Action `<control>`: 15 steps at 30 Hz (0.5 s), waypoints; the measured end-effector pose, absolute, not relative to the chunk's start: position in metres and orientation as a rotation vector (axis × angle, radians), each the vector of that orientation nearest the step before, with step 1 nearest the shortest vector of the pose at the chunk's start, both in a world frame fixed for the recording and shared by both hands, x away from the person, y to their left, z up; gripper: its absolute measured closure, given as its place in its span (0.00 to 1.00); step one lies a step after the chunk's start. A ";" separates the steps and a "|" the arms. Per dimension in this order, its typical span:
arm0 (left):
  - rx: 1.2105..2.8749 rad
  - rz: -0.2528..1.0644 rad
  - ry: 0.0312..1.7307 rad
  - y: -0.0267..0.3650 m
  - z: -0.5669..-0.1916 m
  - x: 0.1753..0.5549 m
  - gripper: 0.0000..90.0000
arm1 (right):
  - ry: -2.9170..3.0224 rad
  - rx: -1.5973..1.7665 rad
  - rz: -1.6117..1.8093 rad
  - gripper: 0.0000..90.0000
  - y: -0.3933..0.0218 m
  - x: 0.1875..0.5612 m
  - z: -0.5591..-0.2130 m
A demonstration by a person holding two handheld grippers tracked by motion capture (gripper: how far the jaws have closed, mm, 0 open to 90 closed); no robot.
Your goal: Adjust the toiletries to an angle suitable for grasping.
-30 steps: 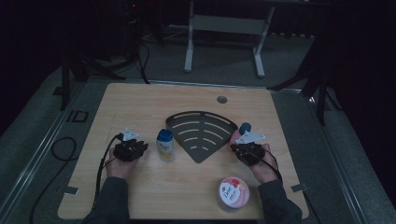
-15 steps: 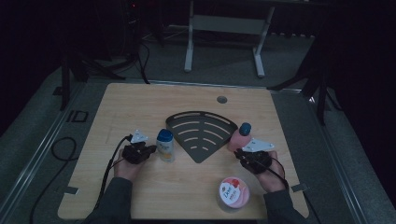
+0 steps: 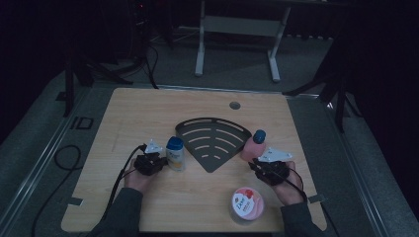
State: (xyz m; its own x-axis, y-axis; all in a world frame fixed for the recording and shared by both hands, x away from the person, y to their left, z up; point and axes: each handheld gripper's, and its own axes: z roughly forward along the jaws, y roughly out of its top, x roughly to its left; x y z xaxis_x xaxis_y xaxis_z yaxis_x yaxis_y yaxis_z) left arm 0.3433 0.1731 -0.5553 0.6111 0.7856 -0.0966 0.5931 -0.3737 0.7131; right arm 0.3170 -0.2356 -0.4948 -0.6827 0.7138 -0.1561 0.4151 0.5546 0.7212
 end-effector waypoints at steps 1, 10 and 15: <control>2.108 0.337 1.075 0.172 -0.556 0.343 1.00 | 2.359 0.911 0.927 0.83 -0.235 0.317 -0.494; 2.109 0.329 1.031 0.165 -0.557 0.344 1.00 | 2.371 0.830 0.921 0.86 -0.217 0.321 -0.484; 2.110 0.323 1.014 0.162 -0.558 0.344 1.00 | 2.398 0.773 0.942 0.94 -0.198 0.325 -0.475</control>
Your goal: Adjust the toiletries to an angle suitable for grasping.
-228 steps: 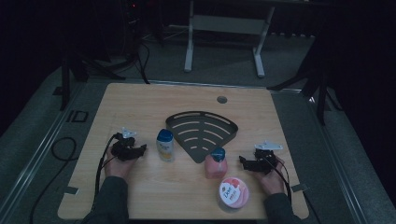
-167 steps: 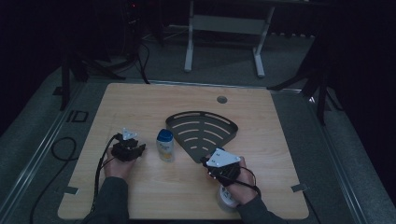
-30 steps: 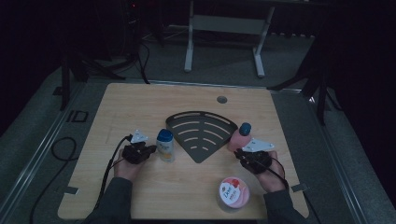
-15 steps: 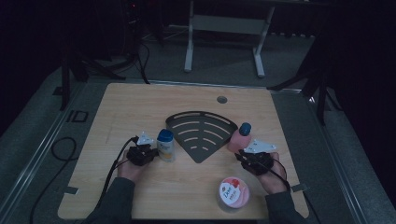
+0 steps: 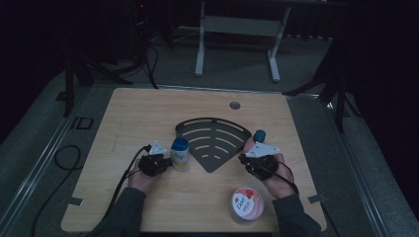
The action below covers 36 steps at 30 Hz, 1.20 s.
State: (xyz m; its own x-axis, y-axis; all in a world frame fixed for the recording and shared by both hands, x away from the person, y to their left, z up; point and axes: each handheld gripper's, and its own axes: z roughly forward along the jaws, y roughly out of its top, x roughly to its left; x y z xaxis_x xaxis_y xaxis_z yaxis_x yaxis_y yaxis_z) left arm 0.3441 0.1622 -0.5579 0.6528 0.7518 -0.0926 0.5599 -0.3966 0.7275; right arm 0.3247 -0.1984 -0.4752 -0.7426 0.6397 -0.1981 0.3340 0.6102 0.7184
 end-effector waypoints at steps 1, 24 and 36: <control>2.113 0.324 1.009 0.161 -0.558 0.344 1.00 | 2.404 0.758 0.947 0.93 -0.195 0.326 -0.473; 2.140 0.331 0.896 0.134 -0.557 0.348 1.00 | 2.545 0.586 0.995 1.00 -0.121 0.347 -0.446; 2.132 0.315 0.862 0.128 -0.553 0.342 1.00 | 2.632 0.547 0.956 1.00 -0.094 0.353 -0.455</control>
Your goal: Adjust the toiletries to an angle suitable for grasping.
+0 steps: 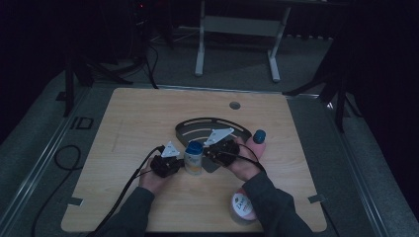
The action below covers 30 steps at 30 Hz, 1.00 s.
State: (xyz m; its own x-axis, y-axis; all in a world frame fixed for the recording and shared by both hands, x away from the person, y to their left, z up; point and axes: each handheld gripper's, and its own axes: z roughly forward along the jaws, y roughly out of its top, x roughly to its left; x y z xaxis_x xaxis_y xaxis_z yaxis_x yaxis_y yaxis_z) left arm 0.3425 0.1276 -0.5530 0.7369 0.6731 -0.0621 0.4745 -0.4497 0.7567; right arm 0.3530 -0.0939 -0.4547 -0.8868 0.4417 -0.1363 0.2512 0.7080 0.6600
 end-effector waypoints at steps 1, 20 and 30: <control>2.131 0.310 0.868 0.126 -0.553 0.341 1.00 | 2.637 0.550 0.960 1.00 -0.096 0.352 -0.456; 2.167 0.271 0.814 0.109 -0.549 0.324 0.99 | 2.658 0.556 0.952 0.98 -0.111 0.341 -0.459; 2.181 0.254 0.790 0.098 -0.548 0.315 0.99 | 2.634 0.569 0.954 0.97 -0.131 0.329 -0.454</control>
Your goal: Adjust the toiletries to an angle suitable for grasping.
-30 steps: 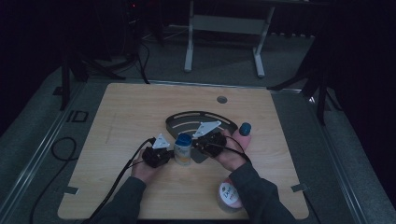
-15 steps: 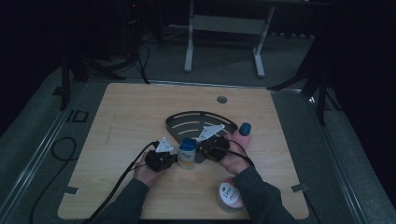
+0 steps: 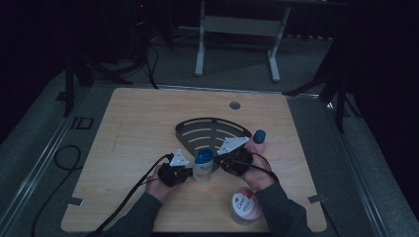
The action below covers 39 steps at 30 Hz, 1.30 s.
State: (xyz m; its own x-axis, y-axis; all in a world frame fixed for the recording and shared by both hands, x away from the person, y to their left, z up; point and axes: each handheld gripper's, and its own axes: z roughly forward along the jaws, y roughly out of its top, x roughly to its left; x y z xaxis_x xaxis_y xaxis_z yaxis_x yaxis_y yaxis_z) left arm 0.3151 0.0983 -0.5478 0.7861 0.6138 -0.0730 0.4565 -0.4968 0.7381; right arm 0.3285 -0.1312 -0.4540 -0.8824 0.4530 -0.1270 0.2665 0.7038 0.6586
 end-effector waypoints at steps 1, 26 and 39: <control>2.178 0.253 0.789 0.097 -0.548 0.314 0.99 | 2.630 0.577 0.953 0.97 -0.134 0.327 -0.454; 2.168 0.168 0.685 0.071 -0.541 0.290 0.99 | 2.603 0.669 0.959 0.96 -0.181 0.301 -0.459; 2.185 0.177 0.616 0.056 -0.538 0.289 0.99 | 2.576 0.712 0.983 0.96 -0.197 0.295 -0.458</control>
State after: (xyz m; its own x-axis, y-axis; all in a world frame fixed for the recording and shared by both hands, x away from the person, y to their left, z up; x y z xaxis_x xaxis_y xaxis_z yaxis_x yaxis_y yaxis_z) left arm 0.2893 0.0558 -0.5375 0.8694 0.4871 -0.0825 0.3686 -0.5283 0.7649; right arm 0.2948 -0.1971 -0.4577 -0.8348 0.5427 -0.0928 0.3430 0.6445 0.6834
